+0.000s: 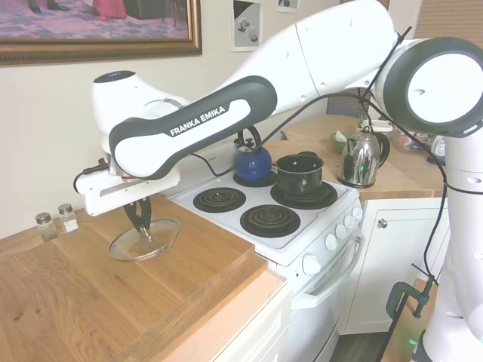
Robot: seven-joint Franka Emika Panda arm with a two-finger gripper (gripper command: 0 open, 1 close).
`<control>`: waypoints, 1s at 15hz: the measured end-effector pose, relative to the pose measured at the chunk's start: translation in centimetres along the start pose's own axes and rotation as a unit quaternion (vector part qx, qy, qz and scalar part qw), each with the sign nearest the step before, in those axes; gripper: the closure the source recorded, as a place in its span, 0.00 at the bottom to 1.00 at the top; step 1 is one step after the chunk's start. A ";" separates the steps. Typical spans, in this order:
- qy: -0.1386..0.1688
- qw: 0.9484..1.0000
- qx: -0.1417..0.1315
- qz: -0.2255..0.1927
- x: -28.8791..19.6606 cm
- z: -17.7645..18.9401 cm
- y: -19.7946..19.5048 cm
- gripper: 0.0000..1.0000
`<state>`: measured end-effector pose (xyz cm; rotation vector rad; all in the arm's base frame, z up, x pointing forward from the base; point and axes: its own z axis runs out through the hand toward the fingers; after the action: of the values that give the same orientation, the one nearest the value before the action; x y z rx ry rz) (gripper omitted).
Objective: Uncover the lid of the pot
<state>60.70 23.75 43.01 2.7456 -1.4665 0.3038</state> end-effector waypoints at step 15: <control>0.010 0.999 -0.043 -0.012 -1.4 5.7 -0.4 0.00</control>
<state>61.19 24.52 37.16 2.6823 -1.4062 0.2611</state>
